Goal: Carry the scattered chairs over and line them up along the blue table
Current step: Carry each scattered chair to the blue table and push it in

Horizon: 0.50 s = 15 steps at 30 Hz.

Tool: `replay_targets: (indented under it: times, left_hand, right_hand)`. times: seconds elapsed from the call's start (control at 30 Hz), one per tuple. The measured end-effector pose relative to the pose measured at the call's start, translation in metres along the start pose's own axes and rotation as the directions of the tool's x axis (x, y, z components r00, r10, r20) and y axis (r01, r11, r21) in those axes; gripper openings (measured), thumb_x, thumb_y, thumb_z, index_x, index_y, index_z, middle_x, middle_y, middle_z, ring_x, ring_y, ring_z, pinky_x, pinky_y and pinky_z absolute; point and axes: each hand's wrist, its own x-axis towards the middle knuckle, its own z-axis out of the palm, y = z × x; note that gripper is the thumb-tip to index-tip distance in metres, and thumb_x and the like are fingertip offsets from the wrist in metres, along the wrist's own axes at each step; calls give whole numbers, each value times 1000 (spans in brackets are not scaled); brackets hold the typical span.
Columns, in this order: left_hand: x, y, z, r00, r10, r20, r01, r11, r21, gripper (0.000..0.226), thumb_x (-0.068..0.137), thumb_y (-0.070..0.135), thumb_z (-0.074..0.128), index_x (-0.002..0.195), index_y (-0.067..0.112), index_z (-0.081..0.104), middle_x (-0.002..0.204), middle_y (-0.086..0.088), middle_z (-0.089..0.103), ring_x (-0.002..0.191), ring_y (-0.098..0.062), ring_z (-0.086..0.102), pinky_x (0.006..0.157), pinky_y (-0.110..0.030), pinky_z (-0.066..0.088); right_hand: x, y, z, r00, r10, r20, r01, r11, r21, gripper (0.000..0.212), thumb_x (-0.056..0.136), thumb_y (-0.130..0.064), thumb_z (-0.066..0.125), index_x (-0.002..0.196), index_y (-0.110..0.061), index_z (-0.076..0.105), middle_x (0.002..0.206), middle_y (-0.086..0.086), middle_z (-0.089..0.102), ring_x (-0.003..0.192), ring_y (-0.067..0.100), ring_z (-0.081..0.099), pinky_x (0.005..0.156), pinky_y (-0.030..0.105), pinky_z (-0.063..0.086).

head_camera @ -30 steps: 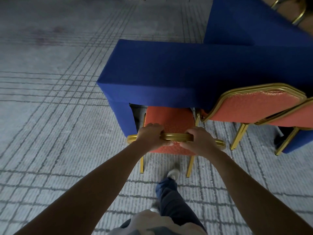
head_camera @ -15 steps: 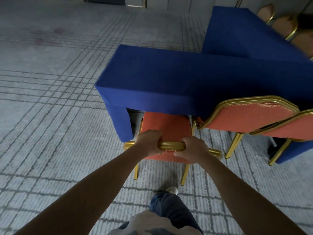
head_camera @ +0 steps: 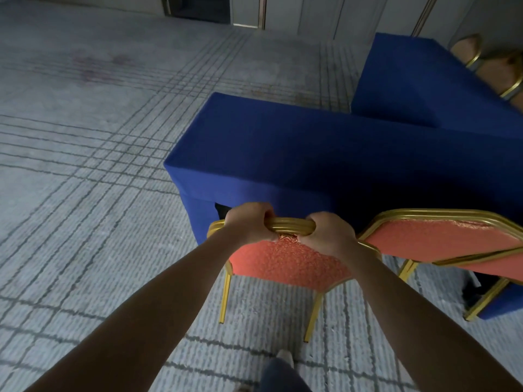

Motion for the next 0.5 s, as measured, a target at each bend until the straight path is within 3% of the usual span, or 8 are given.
replay_targets:
  times: [0.17,0.5]
  left_hand:
    - [39,-5,-15,999,-25,42,32,984,-174,37,64,42,81,89,29,56,77,9,60,75,-14,58,64,-32,46]
    - [120,1,-55,1000,-16,15,18,978,-208,39,68,48,79,93,31,55,83,10,63,78,-10,59,63,-28,41]
  right_hand:
    - [42,6,-24,999,-33,43,30,997,68,15,73,-40,67,71,-26,62,66,-6,62,66,15,62,61,31,48]
    - [121,14,-80,995,-84,51,76,987,140,10,77,-36,66,77,-26,64,72,-6,66,68,12,63,60,28,46]
